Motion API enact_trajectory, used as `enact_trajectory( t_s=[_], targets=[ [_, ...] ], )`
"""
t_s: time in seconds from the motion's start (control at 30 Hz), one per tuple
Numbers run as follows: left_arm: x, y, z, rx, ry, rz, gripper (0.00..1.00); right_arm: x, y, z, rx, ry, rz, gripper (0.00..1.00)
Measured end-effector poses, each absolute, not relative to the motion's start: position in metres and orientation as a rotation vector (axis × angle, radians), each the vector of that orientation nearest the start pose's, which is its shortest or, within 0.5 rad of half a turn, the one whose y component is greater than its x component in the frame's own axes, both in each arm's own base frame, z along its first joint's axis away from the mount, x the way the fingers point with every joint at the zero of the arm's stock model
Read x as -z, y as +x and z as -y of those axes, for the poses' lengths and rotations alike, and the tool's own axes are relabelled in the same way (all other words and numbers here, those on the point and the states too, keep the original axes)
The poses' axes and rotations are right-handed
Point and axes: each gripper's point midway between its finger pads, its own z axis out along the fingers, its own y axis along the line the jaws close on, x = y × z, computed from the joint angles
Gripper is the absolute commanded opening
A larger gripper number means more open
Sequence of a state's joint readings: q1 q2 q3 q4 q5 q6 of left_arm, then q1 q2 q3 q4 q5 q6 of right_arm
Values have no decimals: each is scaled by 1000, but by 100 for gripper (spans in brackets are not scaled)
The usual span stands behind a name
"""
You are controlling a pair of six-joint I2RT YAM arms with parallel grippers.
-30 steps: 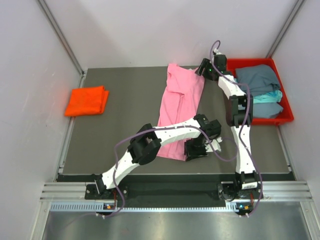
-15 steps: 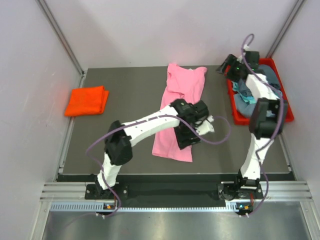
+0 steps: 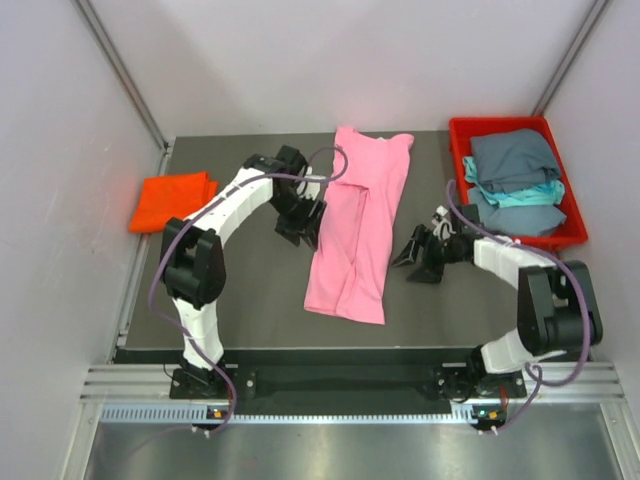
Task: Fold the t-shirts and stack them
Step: Fold the tshirt
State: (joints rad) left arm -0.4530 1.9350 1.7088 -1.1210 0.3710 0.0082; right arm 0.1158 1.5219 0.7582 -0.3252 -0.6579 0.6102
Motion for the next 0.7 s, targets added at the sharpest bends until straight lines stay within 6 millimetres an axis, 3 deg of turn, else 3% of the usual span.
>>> enact_trajectory(
  t_s=[0.17, 0.27, 0.43, 0.7],
  targets=[
    [-101, 285, 228, 855, 566, -2976, 64, -73, 249, -163, -1151, 383, -2650, 67],
    [-87, 265, 225, 992, 430, -3064, 63, -58, 231, -163, -1176, 418, -2682, 66],
    [-67, 252, 216, 1113, 208, -3125, 62, -33, 194, -169, -1203, 484, -2798, 65],
    [-46, 243, 224, 1223, 44, -3122, 61, -33, 186, -200, -1315, 393, -2844, 63]
  ],
)
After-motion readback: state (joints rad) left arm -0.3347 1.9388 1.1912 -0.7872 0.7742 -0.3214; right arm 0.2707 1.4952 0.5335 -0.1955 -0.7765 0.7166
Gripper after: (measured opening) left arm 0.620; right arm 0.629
